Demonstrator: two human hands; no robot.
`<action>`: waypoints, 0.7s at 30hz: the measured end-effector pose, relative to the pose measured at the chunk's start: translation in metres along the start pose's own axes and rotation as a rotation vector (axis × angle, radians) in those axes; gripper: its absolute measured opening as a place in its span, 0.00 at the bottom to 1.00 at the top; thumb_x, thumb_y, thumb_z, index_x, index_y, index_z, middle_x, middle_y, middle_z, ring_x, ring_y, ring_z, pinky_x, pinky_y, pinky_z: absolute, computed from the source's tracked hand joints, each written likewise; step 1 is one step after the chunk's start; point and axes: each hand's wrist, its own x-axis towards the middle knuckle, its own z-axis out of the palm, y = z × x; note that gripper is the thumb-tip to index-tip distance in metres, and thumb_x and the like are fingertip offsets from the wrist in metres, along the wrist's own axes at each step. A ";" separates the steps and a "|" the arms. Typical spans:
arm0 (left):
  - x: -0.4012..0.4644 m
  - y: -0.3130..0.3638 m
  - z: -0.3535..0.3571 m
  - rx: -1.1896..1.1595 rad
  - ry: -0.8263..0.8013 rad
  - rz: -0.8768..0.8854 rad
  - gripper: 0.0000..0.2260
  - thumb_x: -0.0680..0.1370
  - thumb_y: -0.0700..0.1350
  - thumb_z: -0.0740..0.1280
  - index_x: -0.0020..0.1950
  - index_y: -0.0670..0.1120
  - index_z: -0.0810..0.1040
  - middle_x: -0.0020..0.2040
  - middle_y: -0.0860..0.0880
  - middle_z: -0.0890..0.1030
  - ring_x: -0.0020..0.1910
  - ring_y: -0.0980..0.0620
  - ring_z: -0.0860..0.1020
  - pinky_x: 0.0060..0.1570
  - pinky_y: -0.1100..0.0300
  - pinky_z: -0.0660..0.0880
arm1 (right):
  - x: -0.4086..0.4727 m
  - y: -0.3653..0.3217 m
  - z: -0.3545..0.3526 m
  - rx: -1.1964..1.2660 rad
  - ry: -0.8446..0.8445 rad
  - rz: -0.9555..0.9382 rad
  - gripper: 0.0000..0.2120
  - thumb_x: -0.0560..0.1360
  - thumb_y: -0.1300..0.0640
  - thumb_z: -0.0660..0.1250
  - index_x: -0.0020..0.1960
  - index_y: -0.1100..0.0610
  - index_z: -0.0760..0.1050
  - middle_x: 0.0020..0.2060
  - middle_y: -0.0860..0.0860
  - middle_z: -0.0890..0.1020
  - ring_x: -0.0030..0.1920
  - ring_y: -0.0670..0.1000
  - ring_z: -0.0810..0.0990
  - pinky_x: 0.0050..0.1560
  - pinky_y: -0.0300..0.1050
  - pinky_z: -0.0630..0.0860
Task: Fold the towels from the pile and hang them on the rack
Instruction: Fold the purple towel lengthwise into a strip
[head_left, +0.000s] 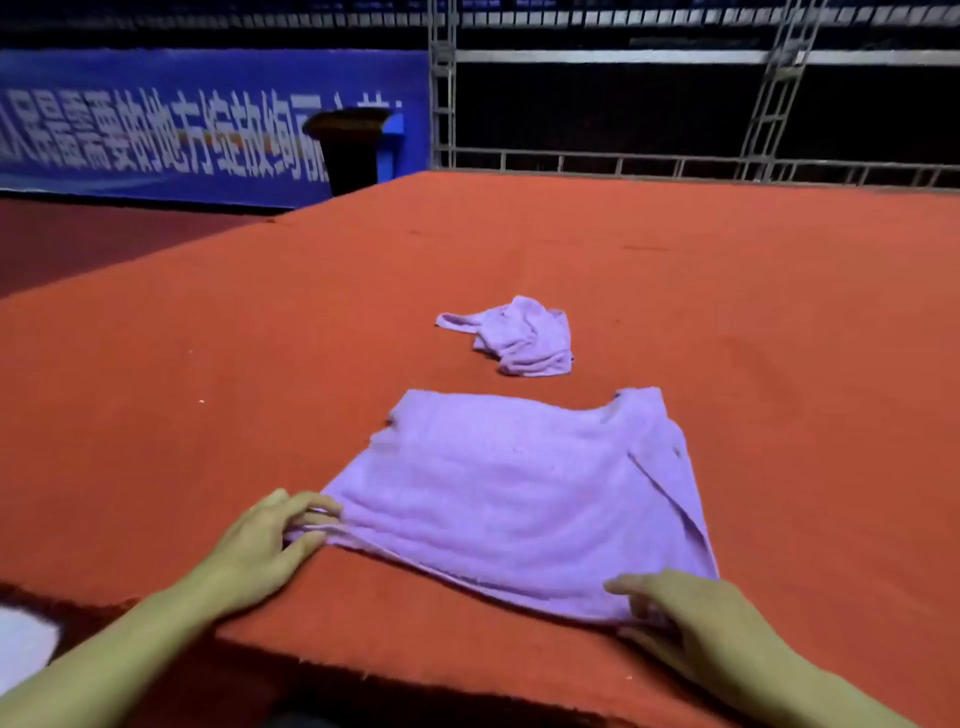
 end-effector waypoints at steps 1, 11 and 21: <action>-0.005 -0.003 -0.002 -0.002 0.002 -0.007 0.16 0.71 0.59 0.62 0.58 0.70 0.72 0.43 0.58 0.81 0.44 0.63 0.77 0.47 0.63 0.73 | -0.005 -0.005 0.005 -0.003 0.003 -0.006 0.16 0.76 0.35 0.60 0.63 0.34 0.71 0.43 0.29 0.77 0.39 0.29 0.74 0.38 0.26 0.72; 0.025 0.041 -0.017 0.211 0.033 0.070 0.20 0.71 0.65 0.54 0.54 0.62 0.78 0.36 0.70 0.79 0.37 0.59 0.78 0.40 0.59 0.69 | 0.010 -0.012 -0.006 0.110 -0.110 0.060 0.24 0.71 0.39 0.67 0.64 0.25 0.61 0.48 0.33 0.78 0.34 0.43 0.75 0.36 0.35 0.73; 0.092 0.187 0.060 -0.255 0.056 0.165 0.10 0.75 0.46 0.65 0.54 0.57 0.77 0.39 0.63 0.83 0.34 0.58 0.77 0.38 0.69 0.70 | 0.050 0.041 -0.015 0.037 0.249 0.372 0.20 0.72 0.53 0.73 0.62 0.45 0.72 0.46 0.38 0.80 0.40 0.45 0.75 0.46 0.51 0.76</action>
